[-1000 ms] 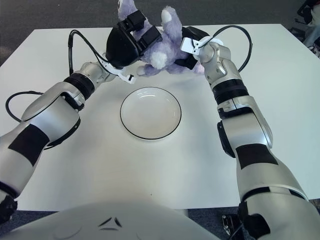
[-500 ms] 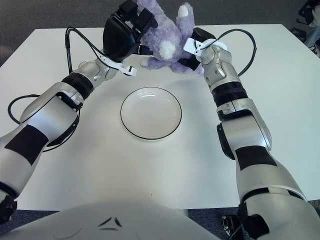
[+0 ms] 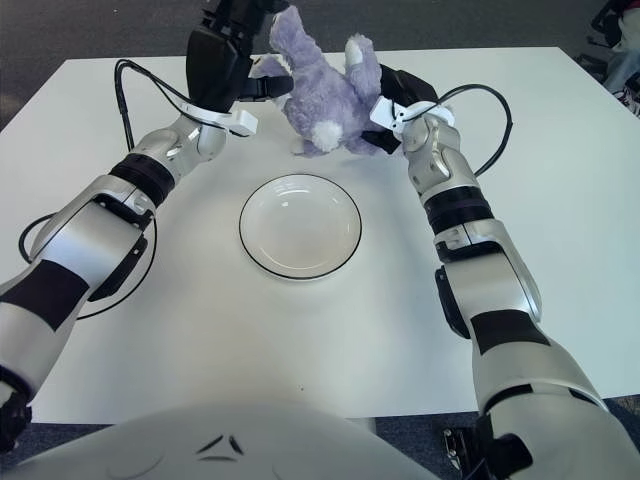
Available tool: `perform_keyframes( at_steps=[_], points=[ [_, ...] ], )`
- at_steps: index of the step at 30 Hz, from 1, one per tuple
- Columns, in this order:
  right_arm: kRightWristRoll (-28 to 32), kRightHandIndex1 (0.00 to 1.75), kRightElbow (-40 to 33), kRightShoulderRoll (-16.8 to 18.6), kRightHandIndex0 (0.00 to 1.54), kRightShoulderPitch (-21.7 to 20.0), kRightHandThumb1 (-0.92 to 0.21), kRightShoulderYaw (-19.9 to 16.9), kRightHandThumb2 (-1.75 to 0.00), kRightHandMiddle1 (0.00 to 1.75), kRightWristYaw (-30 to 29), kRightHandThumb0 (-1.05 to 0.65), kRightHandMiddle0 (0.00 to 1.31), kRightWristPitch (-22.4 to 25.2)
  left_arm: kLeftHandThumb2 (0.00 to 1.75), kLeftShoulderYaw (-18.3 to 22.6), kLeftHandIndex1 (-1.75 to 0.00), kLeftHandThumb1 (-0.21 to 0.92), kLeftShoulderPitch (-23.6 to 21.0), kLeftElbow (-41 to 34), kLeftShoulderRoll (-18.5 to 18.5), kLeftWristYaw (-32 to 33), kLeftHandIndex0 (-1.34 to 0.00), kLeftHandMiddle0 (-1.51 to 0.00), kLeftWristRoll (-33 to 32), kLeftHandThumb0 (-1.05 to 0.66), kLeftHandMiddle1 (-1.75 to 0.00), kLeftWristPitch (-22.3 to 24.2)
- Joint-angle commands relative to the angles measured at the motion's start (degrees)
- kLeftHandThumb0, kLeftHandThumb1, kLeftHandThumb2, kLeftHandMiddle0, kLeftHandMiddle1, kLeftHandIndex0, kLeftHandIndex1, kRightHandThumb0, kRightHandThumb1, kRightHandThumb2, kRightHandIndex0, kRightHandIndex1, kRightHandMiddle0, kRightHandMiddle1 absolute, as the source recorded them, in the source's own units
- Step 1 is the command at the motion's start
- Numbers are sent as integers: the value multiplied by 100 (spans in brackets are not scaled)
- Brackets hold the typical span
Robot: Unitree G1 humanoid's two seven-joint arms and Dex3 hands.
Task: Put the doll into the plate.
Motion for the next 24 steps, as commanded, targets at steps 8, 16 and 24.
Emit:
perform_keyframes(
  at_steps=[8, 16, 24],
  points=[
    [-185, 141, -938, 138, 100, 461, 6, -113, -163, 175, -556, 0, 69, 119, 83, 905, -102, 92, 579, -469, -68, -1823, 0, -10, -1290, -81, -98, -135],
    [-486, 141, -1011, 78, 99, 550, 4, -31, -161, 175, -941, 0, 67, -28, 83, 1414, -96, 92, 936, -1088, -157, -2803, 0, -7, -1959, -77, -96, 246],
    [-636, 151, -1152, 8, 94, 638, 1, -84, -161, 175, -1218, 0, 64, -213, 85, 2263, -106, 92, 910, -1095, -221, -3983, 0, -11, -3153, -67, -107, 766]
  ],
)
